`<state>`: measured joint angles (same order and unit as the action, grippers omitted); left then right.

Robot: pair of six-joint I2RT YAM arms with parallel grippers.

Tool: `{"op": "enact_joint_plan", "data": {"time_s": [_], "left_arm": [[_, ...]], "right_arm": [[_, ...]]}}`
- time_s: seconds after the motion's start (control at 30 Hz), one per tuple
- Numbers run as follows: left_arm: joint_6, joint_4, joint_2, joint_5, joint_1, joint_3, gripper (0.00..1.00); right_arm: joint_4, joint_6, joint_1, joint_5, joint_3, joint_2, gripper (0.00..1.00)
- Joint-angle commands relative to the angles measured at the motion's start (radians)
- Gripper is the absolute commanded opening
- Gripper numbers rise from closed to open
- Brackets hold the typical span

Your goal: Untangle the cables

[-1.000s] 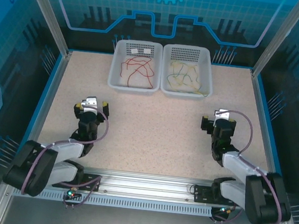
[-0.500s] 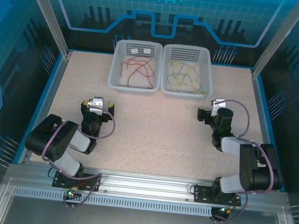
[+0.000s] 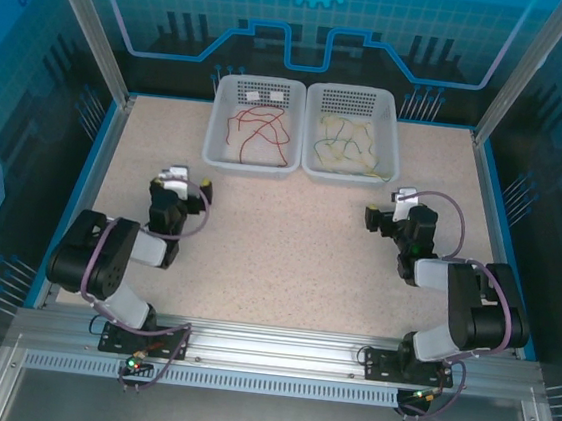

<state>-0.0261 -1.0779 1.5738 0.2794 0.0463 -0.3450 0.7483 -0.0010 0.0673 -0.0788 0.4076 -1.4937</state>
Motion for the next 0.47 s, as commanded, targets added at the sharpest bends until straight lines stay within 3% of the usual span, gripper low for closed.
{"op": "enact_joint_plan", "data": {"time_s": [0.0,0.43], "left_arm": [[0.065,0.123,-0.027,-0.030,-0.022,-0.014,0.99],[0.059,0.133,-0.026,-0.039,-0.021,-0.020,0.99]], "right_arm": [[0.010,0.001,-0.001,-0.015,0.022,-0.010,1.00],[0.002,-0.002,-0.012,0.022,0.025,-0.010,1.00]]}}
